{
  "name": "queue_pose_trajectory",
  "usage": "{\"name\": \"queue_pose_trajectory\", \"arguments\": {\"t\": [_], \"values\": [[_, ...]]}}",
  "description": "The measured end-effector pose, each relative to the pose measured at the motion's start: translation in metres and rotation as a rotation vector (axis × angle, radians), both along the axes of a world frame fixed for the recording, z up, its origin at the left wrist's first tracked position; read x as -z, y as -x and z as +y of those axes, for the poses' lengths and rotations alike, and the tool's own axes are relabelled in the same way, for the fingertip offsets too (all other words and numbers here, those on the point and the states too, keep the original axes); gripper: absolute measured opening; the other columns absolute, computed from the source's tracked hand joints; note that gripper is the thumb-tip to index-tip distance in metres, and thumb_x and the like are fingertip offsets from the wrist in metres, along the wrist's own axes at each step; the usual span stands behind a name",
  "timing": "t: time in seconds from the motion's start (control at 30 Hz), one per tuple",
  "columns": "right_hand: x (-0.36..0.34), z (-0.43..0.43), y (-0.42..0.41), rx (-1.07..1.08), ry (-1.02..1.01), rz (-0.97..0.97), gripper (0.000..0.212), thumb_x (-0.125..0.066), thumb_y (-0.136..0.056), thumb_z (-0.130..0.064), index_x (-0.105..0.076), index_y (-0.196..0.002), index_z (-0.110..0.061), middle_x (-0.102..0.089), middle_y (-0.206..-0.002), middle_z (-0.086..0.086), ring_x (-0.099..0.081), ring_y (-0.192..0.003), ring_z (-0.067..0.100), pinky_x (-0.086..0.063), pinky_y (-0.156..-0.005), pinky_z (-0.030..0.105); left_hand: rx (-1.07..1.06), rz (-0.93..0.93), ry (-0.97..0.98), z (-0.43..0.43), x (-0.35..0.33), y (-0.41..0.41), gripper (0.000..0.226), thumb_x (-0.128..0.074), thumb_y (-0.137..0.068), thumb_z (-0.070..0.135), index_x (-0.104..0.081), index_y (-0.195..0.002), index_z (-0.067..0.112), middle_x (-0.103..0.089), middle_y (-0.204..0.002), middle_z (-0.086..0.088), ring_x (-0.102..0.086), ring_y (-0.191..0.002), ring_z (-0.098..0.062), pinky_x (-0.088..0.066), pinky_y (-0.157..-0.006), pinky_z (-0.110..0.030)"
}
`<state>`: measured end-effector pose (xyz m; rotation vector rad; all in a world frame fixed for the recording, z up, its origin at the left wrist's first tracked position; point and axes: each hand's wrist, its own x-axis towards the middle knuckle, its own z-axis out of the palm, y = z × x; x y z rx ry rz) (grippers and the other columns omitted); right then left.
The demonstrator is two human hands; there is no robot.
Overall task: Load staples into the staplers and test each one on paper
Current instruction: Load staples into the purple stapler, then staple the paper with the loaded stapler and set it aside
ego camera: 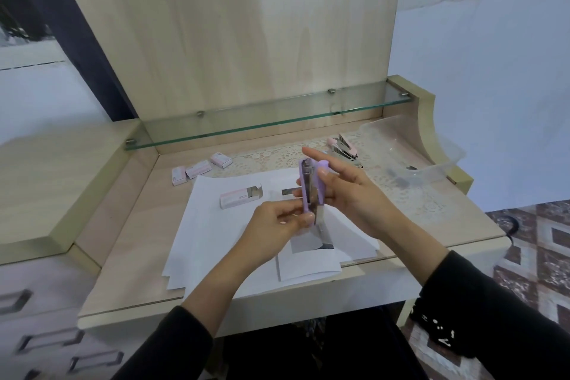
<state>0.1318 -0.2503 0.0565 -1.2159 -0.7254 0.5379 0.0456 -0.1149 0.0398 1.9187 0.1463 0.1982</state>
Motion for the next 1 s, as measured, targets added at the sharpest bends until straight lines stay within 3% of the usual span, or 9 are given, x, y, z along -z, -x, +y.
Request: {"name": "queue_pose_trajectory", "arguments": {"t": [0.1,0.17,0.43,0.53,0.67,0.8,0.9,0.97,1.0], "values": [[0.002,-0.002,-0.006,0.088,0.023,0.049,0.044,-0.052,-0.081,-0.03,-0.051,-0.125,-0.029,-0.07,-0.09,-0.006,-0.066,-0.093,0.028,-0.055,-0.082,0.035,-0.14,-0.065,-0.203,0.016,-0.005,-0.006,0.017,-0.067,-0.081,0.017,-0.071,-0.098,0.017,-0.067,-0.09,0.012,-0.06,-0.076,0.008,-0.043,-0.072,-0.003],[0.002,-0.006,-0.011,0.146,0.081,0.062,0.039,-0.052,-0.085,-0.026,-0.055,-0.123,-0.016,-0.067,-0.094,0.003,-0.066,-0.079,0.021,-0.056,-0.072,0.031,-0.244,-0.067,-0.289,0.039,-0.009,-0.009,0.016,-0.069,-0.08,0.019,-0.071,-0.095,0.016,-0.066,-0.088,0.01,-0.06,-0.076,0.001,-0.041,-0.068,-0.001],[-0.002,0.007,-0.022,0.194,0.538,-0.158,0.033,-0.056,-0.086,-0.041,-0.058,-0.075,-0.01,-0.055,-0.064,-0.002,-0.052,-0.05,0.008,-0.041,-0.046,0.018,-0.283,0.255,-0.783,0.122,0.005,-0.02,0.046,-0.069,-0.078,0.025,-0.057,-0.121,0.012,-0.053,-0.13,-0.004,-0.047,-0.12,-0.02,-0.035,-0.095,-0.027],[0.009,0.03,-0.032,0.15,0.59,-0.231,0.037,-0.074,-0.075,-0.025,-0.051,-0.076,0.005,-0.048,-0.059,-0.017,-0.039,-0.061,-0.003,-0.039,-0.052,0.018,-0.26,0.18,-0.761,0.12,0.015,-0.02,0.032,-0.066,-0.082,0.022,-0.063,-0.112,0.01,-0.059,-0.119,-0.004,-0.05,-0.112,-0.021,-0.034,-0.087,-0.022],[0.013,0.058,-0.038,0.183,0.646,-0.391,0.032,-0.074,-0.072,-0.015,-0.044,-0.069,-0.004,-0.038,-0.056,-0.005,-0.034,-0.055,-0.001,-0.021,-0.059,0.014,-0.247,0.065,-0.7,0.111,0.02,-0.021,0.035,-0.067,-0.081,0.026,-0.062,-0.114,0.019,-0.06,-0.115,0.001,-0.047,-0.109,-0.018,-0.035,-0.092,-0.025],[0.013,0.069,-0.043,0.166,0.698,-0.407,0.04,-0.066,-0.08,-0.033,-0.038,-0.066,-0.009,-0.033,-0.061,0.004,-0.035,-0.057,0.014,-0.023,-0.057,0.02,-0.206,0.03,-0.697,0.106,0.024,-0.025,0.036,-0.067,-0.081,0.029,-0.061,-0.116,0.021,-0.06,-0.114,0.003,-0.046,-0.107,-0.015,-0.036,-0.091,-0.025],[0.007,0.06,-0.045,0.115,0.681,-0.307,0.053,-0.042,-0.092,-0.045,-0.053,-0.075,0.004,-0.057,-0.079,0.024,-0.058,-0.067,0.013,-0.027,-0.074,0.014,-0.186,0.038,-0.745,0.11,0.025,-0.028,0.035,-0.065,-0.083,0.029,-0.06,-0.117,0.021,-0.059,-0.114,0.003,-0.046,-0.106,-0.016,-0.033,-0.088,-0.023],[0.006,0.052,-0.053,0.121,0.689,-0.235,0.05,-0.035,-0.095,-0.043,-0.065,-0.089,-0.004,-0.059,-0.106,0.012,-0.058,-0.098,0.007,-0.028,-0.085,0.018,-0.201,0.056,-0.759,0.119,0.023,-0.033,0.031,-0.065,-0.083,0.025,-0.063,-0.112,0.016,-0.061,-0.111,-0.004,-0.048,-0.104,-0.021,-0.036,-0.088,-0.028],[0.007,0.049,-0.057,0.122,0.673,-0.202,0.043,-0.036,-0.095,-0.044,-0.065,-0.083,-0.015,-0.057,-0.097,0.0,-0.058,-0.085,0.002,-0.035,-0.077,0.018,-0.215,0.069,-0.761,0.124,0.021,-0.037,0.029,-0.065,-0.083,0.022,-0.065,-0.11,0.013,-0.062,-0.109,-0.008,-0.049,-0.103,-0.024,-0.037,-0.087,-0.031]]}}
